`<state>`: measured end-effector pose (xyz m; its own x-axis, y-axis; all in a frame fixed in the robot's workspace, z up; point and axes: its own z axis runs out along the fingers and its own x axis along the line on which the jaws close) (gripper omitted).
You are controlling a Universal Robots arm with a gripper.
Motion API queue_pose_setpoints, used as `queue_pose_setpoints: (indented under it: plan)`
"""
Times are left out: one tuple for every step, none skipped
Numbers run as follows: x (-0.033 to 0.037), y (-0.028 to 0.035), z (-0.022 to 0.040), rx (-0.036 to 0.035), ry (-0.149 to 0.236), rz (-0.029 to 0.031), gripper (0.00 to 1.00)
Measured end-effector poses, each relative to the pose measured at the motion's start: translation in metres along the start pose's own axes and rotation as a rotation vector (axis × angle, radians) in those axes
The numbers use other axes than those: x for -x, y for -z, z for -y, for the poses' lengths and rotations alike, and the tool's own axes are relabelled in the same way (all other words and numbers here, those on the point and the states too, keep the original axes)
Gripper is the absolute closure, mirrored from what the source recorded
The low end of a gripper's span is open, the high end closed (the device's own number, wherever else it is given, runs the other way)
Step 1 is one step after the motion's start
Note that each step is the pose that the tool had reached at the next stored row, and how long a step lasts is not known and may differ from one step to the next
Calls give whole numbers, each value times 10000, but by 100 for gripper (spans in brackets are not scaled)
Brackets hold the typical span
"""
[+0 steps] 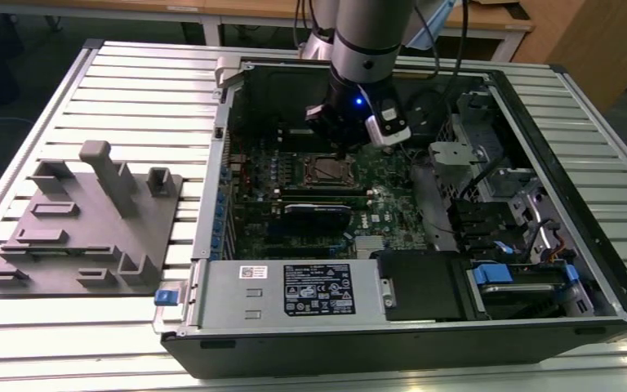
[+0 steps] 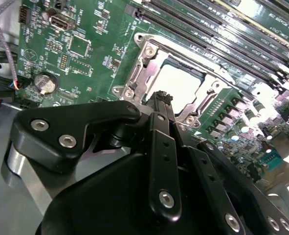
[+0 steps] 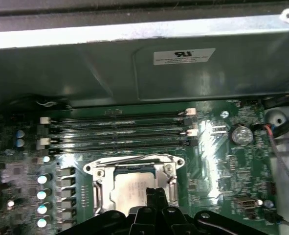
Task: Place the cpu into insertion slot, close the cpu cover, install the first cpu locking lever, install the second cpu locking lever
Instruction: 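Install the second cpu locking lever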
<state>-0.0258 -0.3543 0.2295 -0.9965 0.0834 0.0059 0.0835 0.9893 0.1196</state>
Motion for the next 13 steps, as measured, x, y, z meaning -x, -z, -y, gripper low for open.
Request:
queue_pose_setpoints:
  plan:
    - [-1, 0, 1, 1, -2, -6, 89]
    - [0, 0, 2, 2, -4, -16, 89]
    - [0, 0, 5, 2, -3, -27, 89]
    - [1, 1, 14, 3, -3, -28, 89]
    - [2, 3, 25, 2, -3, -29, 89]
    - [3, 4, 38, 2, -4, -29, 89]
    - [4, 6, 53, 1, -4, -29, 89]
    - [6, 9, 74, 2, -4, -28, 89]
    - [8, 11, 92, 2, -4, -28, 89]
    - [9, 13, 113, 3, -4, -28, 89]
    - [12, 16, 136, 2, -4, -28, 89]
    - [13, 19, 156, 2, -4, -29, 89]
    - [15, 21, 177, 2, -4, -28, 89]
